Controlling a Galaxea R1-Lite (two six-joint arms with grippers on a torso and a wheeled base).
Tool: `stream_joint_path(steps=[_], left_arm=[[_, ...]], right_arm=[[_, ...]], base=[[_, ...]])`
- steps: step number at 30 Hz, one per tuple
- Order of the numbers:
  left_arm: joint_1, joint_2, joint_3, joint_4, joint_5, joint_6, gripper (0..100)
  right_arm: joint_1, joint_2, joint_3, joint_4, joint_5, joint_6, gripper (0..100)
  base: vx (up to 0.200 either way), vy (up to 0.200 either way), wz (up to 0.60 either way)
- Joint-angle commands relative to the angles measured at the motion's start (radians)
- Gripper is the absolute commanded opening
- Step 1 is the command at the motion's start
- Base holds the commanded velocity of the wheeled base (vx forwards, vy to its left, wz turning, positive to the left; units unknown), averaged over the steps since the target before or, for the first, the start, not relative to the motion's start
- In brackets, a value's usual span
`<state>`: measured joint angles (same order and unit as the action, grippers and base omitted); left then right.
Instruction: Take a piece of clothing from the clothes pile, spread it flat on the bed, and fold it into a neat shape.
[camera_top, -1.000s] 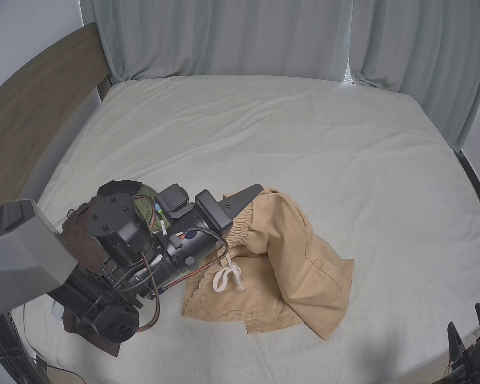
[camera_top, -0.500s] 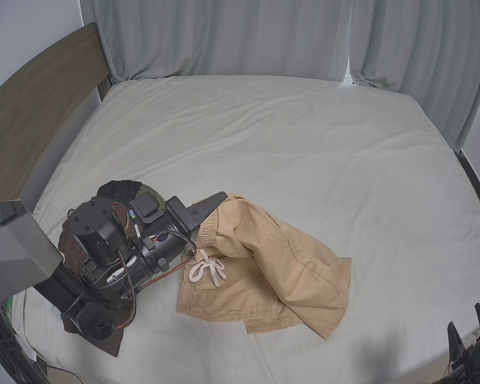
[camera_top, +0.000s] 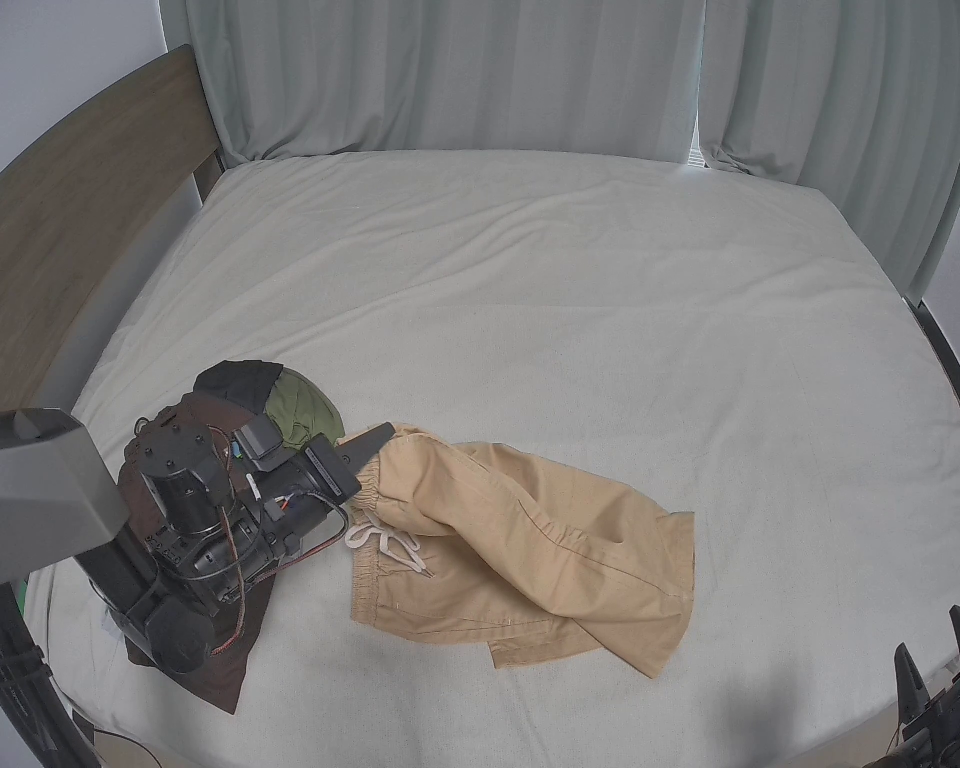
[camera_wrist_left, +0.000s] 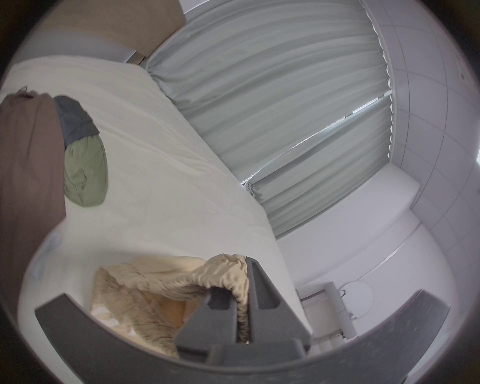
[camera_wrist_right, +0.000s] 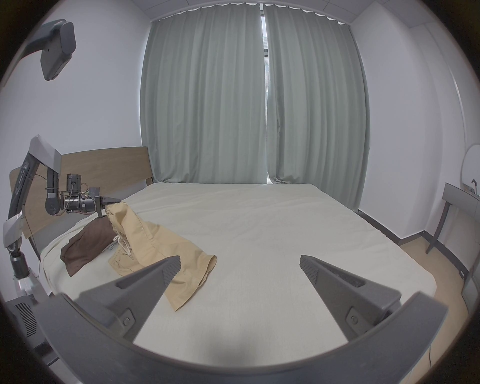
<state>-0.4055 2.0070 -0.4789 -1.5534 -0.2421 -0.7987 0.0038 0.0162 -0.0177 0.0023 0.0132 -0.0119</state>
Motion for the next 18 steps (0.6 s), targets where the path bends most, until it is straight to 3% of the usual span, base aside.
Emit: stream_joint_path(steps=[1,8,18], left_arm=[[0.042,0.049,0.014,-0.001,0.003,0.055,0],[0.097,0.119,0.025,-0.002,0.007,0.112,0],[0.100,0.134,0.023,-0.004,0.007,0.116,0]], right_arm=[[0.002,-0.012,0.018,0.001,0.001,-0.002,100],[0.001,-0.012,0.018,0.001,0.002,-0.002,100],[0.001,-0.012,0.018,-0.001,0.002,-0.005,100]], base=[[0.000,0.000,0.00],[0.000,0.000,0.00],[0.000,0.000,0.00]])
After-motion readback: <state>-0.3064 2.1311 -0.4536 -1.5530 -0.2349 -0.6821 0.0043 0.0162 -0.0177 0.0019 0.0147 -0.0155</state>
